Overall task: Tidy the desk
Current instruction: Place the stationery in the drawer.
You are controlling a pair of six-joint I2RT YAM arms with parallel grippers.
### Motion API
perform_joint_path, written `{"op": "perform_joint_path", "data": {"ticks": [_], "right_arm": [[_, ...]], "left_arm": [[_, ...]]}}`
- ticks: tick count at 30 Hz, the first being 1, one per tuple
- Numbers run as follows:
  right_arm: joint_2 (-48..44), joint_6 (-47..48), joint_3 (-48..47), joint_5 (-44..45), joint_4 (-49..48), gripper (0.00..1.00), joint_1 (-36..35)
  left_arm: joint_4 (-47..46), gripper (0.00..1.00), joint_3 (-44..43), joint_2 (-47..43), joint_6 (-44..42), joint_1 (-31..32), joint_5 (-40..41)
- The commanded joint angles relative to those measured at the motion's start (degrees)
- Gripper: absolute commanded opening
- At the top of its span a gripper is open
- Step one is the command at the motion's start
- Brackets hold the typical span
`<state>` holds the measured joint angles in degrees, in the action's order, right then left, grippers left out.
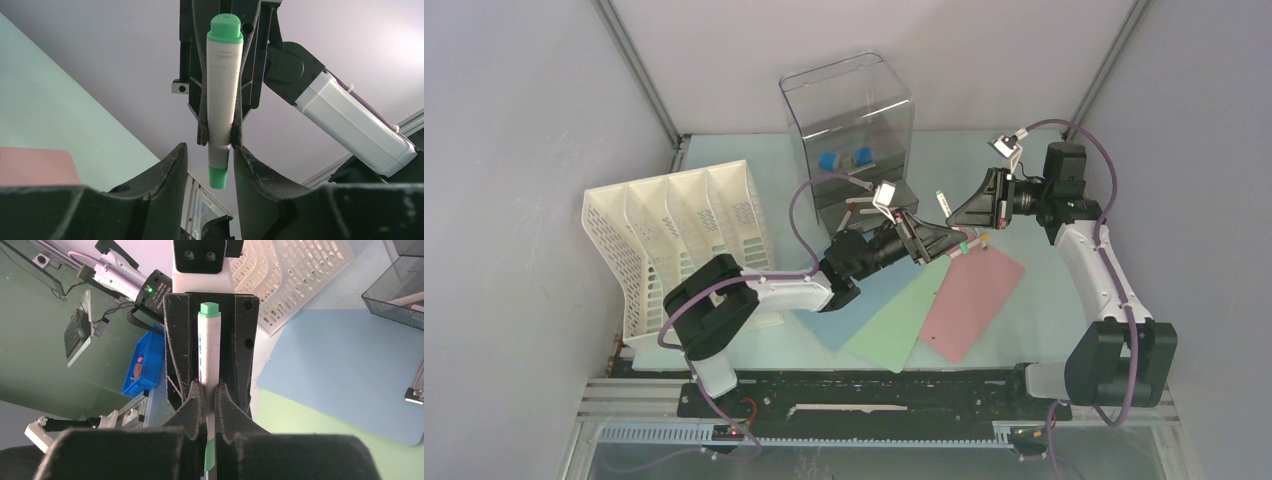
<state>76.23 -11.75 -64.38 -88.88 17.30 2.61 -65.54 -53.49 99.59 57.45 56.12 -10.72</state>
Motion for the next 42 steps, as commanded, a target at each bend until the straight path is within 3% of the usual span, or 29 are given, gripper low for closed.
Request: {"op": "perform_joint_path", "data": {"ticks": [1, 7, 12, 17, 20, 23, 25, 26, 34, 42], "right_arm": [[-1.3, -0.7, -0.4, -4.1, -1.3, 0.0, 0.3], [-1.1, -0.5, -0.4, -4.2, -1.3, 0.0, 0.3], [-1.1, -0.1, -0.3, -4.3, -1.1, 0.0, 0.3], [-1.2, 0.8, -0.3, -3.9, -0.6, 0.0, 0.3], [-1.0, 1.0, -0.3, -3.1, -0.5, 0.2, 0.3], [-0.6, 1.1, -0.3, -2.9, -0.5, 0.56, 0.3], [-0.3, 1.2, -0.4, -2.9, -0.5, 0.97, 0.3], [-0.2, 1.2, -0.4, -2.8, -0.5, 0.99, 0.3], [0.0, 1.5, -0.3, -2.3, -0.3, 1.0, 0.5], [0.1, 1.8, -0.4, -1.7, 0.2, 1.0, 1.2]], "left_arm": [[-2.6, 0.4, -2.5, 0.8, 0.7, 0.4, -0.5], [-2.6, 0.25, -2.7, 1.5, 0.9, 0.5, -0.9], [-2.7, 0.01, -2.7, 1.5, 0.7, 0.4, -1.1], [-2.7, 0.0, -1.5, 0.6, -0.3, 0.4, -0.9], [-2.6, 0.0, 0.1, -0.8, -2.2, 0.3, -0.3], [-2.0, 0.0, 2.1, -2.9, -4.1, 0.0, 0.2], [-1.4, 0.0, 3.8, -4.6, -5.4, -0.3, 0.5], [-1.1, 0.0, 4.7, -5.4, -6.1, -0.6, 0.7], [9.6, 0.0, 12.5, -14.5, -13.7, -4.0, 2.4], [40.2, 0.0, 11.1, -25.3, -30.3, -6.0, 10.3]]}}
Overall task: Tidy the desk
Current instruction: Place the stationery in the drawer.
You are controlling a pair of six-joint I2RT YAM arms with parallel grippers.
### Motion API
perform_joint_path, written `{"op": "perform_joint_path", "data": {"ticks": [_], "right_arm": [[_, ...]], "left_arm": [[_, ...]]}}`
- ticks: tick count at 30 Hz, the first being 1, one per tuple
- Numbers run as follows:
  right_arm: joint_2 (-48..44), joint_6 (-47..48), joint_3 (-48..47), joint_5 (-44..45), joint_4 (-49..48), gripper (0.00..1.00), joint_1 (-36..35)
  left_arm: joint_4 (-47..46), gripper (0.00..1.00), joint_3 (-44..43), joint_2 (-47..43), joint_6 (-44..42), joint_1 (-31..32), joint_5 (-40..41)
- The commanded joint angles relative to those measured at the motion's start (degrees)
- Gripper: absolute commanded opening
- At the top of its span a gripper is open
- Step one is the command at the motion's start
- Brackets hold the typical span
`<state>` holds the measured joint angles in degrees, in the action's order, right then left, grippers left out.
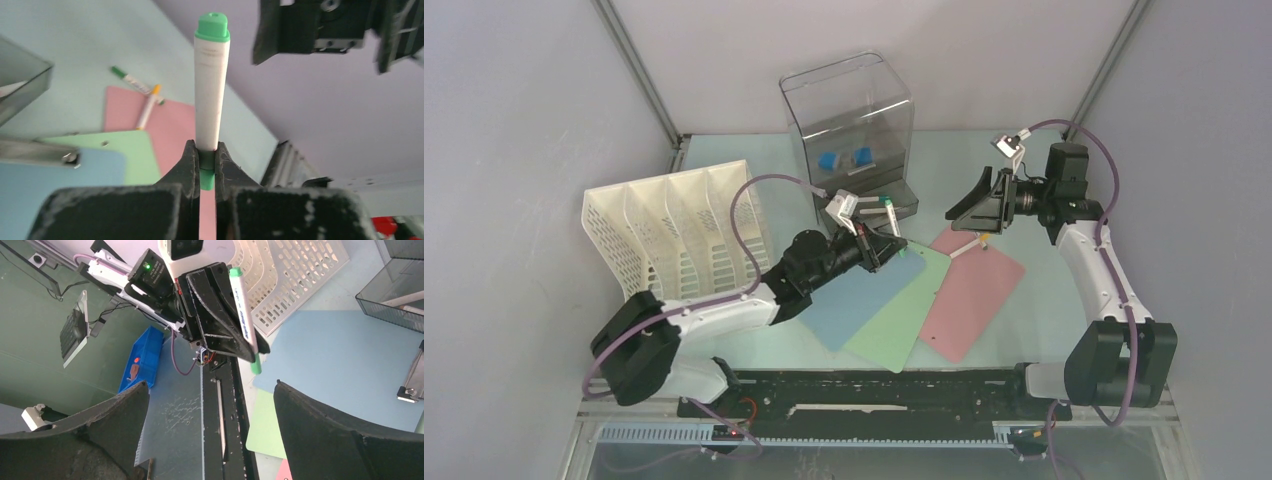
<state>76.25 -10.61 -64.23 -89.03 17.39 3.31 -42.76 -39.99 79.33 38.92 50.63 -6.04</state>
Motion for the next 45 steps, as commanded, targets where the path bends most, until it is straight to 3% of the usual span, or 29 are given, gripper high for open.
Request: {"op": "perform_joint_path", "data": {"ticks": [1, 7, 16, 24, 36, 45], "right_arm": [[0.0, 0.7, -0.6, -1.5, 0.2, 1.0, 0.5], [0.0, 0.9, -0.5, -1.1, 0.5, 1.0, 1.1], [0.1, 1.6, -0.5, -0.5, 1.2, 1.0, 1.8], [0.4, 1.8, -0.5, 0.0, 1.7, 1.0, 2.0], [0.3, 2.4, -0.5, 0.4, 2.3, 1.0, 2.2], [0.7, 2.9, -0.5, 1.0, 3.0, 1.0, 2.4]], "left_arm": [[21.0, 0.0, -3.3, -6.2, -14.8, -0.6, 7.9], [37.8, 0.0, -8.9, -7.1, -25.1, -1.3, 15.9], [47.8, 0.0, -14.9, -4.1, -34.8, -1.6, 26.0], [49.4, 0.01, -18.5, 1.0, -41.5, -1.9, 32.3], [49.3, 0.0, -27.2, 17.1, -48.6, -3.4, 44.9], [47.4, 0.1, -31.8, 24.8, -51.2, -5.8, 47.3]]}}
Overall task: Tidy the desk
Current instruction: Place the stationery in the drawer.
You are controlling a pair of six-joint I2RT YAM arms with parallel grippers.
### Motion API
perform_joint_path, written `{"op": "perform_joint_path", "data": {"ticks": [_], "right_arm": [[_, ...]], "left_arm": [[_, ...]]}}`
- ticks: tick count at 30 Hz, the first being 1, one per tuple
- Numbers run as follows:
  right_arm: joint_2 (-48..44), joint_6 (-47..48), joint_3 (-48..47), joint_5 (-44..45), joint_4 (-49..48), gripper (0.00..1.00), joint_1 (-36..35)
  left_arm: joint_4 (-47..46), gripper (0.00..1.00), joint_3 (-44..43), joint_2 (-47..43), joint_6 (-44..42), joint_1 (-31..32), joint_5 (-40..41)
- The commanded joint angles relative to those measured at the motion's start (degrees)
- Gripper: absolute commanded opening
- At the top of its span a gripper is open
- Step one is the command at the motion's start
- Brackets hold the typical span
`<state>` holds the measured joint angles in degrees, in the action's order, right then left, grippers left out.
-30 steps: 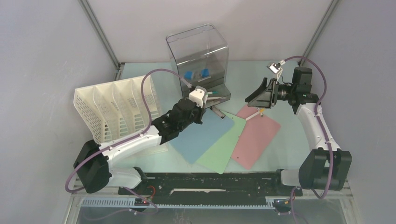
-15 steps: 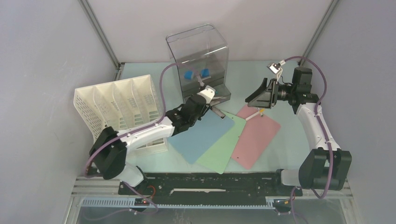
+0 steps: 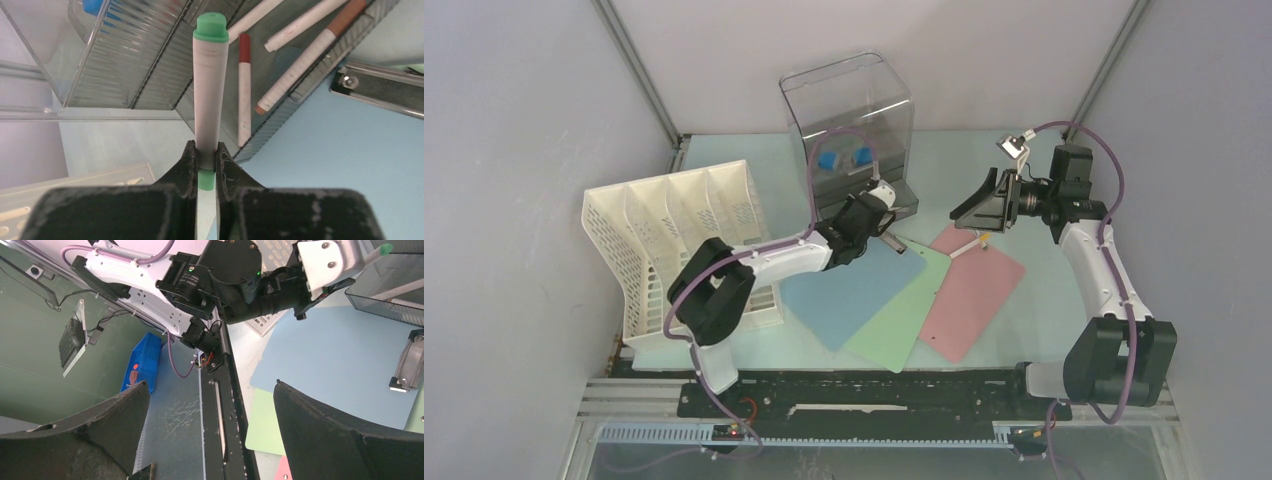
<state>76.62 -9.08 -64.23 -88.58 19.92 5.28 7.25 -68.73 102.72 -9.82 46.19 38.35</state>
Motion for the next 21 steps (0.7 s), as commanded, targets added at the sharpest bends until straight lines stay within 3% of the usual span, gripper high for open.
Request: {"op": "perform_joint_path", "data": {"ticks": [1, 5, 11, 21], "right_arm": [[0.3, 1.5, -0.5, 0.6, 0.5, 1.0, 0.4], [0.5, 1.8, -0.6, 0.9, 0.8, 1.0, 0.5], [0.6, 2.9, -0.6, 1.9, 1.8, 1.0, 0.7], [-1.4, 10.1, -0.6, 9.5, 7.4, 1.0, 1.3]], "left_arm": [[-2.9, 0.12, -3.3, 1.9, -2.5, -1.6, 2.9], [-4.0, 0.31, -4.2, 3.4, -3.1, -2.4, 3.3], [-4.3, 0.5, -5.2, 3.0, -3.3, -2.4, 3.1], [-5.0, 0.61, 3.8, -12.3, 5.4, -2.4, -7.9]]}}
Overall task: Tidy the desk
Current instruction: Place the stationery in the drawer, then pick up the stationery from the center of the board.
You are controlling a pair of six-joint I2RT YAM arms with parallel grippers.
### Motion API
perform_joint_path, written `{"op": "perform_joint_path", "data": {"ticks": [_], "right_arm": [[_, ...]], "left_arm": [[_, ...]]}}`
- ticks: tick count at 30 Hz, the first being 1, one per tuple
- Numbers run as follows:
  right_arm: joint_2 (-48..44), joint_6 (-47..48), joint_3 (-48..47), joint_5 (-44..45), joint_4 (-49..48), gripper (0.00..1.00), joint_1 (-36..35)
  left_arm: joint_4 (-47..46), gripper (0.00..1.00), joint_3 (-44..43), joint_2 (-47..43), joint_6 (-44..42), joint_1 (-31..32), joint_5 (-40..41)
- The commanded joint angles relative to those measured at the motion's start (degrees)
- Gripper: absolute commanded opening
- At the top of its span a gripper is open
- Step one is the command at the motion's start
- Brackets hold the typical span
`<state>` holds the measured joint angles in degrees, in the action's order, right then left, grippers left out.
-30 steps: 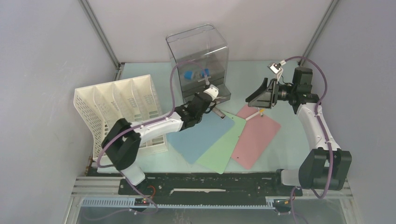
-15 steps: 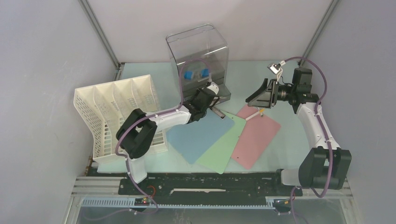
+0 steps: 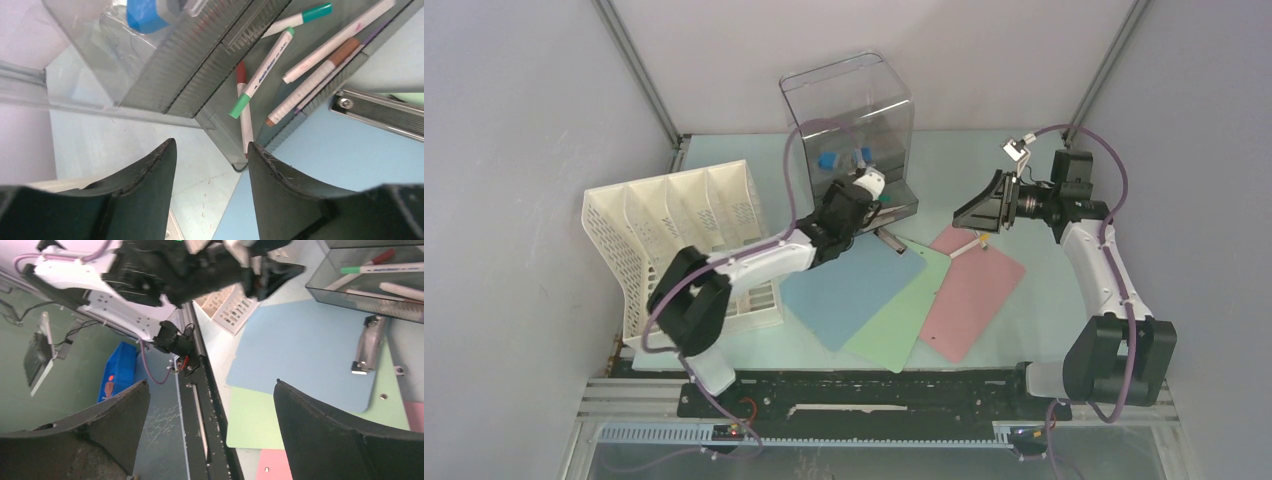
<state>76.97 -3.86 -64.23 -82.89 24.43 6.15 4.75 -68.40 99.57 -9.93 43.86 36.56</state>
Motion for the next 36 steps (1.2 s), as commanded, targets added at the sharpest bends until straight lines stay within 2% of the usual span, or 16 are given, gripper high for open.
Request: {"op": "perform_joint_path", "data": {"ticks": [1, 5, 7, 12, 16, 22, 27, 31, 36], "right_arm": [[-2.1, 6.1, -0.6, 4.8, 3.5, 1.0, 0.4], [-3.6, 10.7, -1.0, 9.7, 5.9, 1.0, 0.5], [-3.5, 14.6, -2.8, 12.8, 10.5, 1.0, 0.5], [-2.4, 23.5, -8.6, 20.3, 20.0, 1.0, 0.6], [-2.8, 25.4, -10.7, 27.0, 21.2, 0.99, 0.7], [-2.6, 25.7, -13.0, 32.7, 21.7, 1.0, 1.3], [1.4, 25.9, -14.2, 37.8, 21.1, 1.0, 1.2], [6.6, 26.1, -14.3, 48.2, 19.3, 1.0, -0.4], [15.1, 27.7, -16.5, 57.2, 18.8, 0.97, -2.8]], "left_arm": [[-3.0, 0.62, 4.8, -10.9, 6.6, 0.0, -7.9], [-5.3, 0.65, 11.1, -18.1, 11.9, -0.1, -14.2], [-7.9, 0.66, 14.6, -21.8, 14.2, -0.1, -17.0], [-12.8, 0.78, 22.8, -32.5, 18.2, -0.1, -21.2], [-14.3, 0.84, 27.6, -39.6, 20.2, -0.2, -23.3], [-17.0, 0.99, 35.2, -51.2, 23.7, -0.4, -23.5], [-19.7, 1.0, 41.3, -58.8, 26.5, -0.9, -23.6], [-19.5, 1.0, 43.6, -62.2, 28.0, -1.2, -23.4], [-19.0, 1.0, 45.2, -64.3, 28.9, -1.2, -23.2]]}}
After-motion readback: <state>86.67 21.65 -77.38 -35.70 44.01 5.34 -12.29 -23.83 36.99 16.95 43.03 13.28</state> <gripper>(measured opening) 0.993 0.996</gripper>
